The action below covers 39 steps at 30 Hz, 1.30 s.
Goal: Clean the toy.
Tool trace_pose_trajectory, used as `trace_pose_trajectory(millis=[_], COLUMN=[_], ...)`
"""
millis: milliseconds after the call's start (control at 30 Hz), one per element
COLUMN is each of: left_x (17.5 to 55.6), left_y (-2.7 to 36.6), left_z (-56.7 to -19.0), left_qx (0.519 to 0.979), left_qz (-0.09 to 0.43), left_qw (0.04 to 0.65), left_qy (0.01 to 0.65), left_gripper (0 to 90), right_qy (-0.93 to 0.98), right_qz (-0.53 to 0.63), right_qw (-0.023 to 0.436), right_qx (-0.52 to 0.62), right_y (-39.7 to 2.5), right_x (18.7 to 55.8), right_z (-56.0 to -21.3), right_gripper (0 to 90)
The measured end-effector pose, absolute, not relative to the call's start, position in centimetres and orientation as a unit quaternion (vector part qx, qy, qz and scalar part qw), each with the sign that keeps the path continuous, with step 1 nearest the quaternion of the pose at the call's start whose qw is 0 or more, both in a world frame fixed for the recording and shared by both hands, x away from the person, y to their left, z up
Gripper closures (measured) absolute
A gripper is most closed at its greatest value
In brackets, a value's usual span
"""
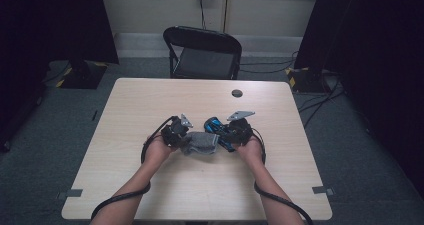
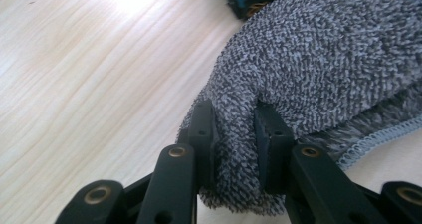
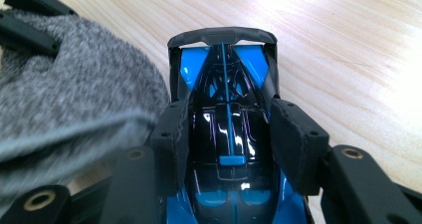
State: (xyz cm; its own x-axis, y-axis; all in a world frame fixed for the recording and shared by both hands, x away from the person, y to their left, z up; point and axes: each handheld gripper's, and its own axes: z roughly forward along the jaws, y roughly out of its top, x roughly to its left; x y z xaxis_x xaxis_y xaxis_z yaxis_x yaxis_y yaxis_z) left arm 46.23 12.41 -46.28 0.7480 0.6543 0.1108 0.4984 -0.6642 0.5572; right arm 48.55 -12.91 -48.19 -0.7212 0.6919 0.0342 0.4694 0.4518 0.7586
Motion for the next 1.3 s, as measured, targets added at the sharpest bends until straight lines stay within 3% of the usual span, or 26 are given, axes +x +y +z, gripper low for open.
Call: trace_pose_trajectory(millis=[900, 1300], left_x=[47.7, 45.4], left_y=[16.7, 17.4], left_z=[-45.7, -43.7], left_qx=[0.857, 0.858], left_qz=[0.18, 0.16], left_qw=[0.265, 0.311], left_qy=[0.403, 0.377], left_gripper=[73.3, 73.3], right_qy=[0.84, 0.841], right_qz=[0.394, 0.394], right_qw=[0.141, 0.14], right_qx=[0.344, 0.344], right_y=[-13.0, -13.0], right_x=[48.6, 48.6], right_z=[-48.2, -48.2], right_gripper=[50.9, 50.8])
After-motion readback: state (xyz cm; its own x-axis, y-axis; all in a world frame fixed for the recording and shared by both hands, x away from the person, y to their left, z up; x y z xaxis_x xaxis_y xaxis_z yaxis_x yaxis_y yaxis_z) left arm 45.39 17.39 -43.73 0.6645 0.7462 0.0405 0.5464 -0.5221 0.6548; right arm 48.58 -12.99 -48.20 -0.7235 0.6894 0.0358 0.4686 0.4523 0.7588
